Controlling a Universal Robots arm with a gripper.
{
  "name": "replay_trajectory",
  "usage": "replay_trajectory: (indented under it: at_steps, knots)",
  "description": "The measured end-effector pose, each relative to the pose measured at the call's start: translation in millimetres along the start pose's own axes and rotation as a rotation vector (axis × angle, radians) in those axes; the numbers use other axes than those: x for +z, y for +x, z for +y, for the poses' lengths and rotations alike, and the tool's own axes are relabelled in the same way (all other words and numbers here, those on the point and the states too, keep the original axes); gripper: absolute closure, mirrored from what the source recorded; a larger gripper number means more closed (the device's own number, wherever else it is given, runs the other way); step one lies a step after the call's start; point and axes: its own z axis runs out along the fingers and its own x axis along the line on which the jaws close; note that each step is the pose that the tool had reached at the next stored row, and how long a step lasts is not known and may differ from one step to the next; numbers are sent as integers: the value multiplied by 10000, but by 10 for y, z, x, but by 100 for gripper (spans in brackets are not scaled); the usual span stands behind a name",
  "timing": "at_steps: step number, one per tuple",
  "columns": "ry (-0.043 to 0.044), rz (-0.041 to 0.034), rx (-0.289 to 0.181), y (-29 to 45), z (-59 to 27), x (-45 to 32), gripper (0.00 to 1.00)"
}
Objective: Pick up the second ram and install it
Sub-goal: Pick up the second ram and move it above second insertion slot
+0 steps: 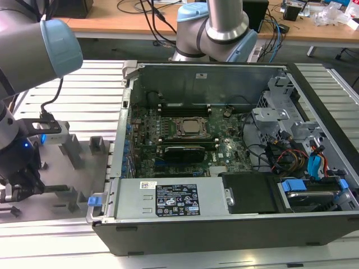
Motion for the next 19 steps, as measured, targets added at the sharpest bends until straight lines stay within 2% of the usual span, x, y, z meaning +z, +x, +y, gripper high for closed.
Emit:
replay_trajectory:
  at_steps: [19]
  knots:
    - [0, 0, 0, -5, 8, -238, 86]
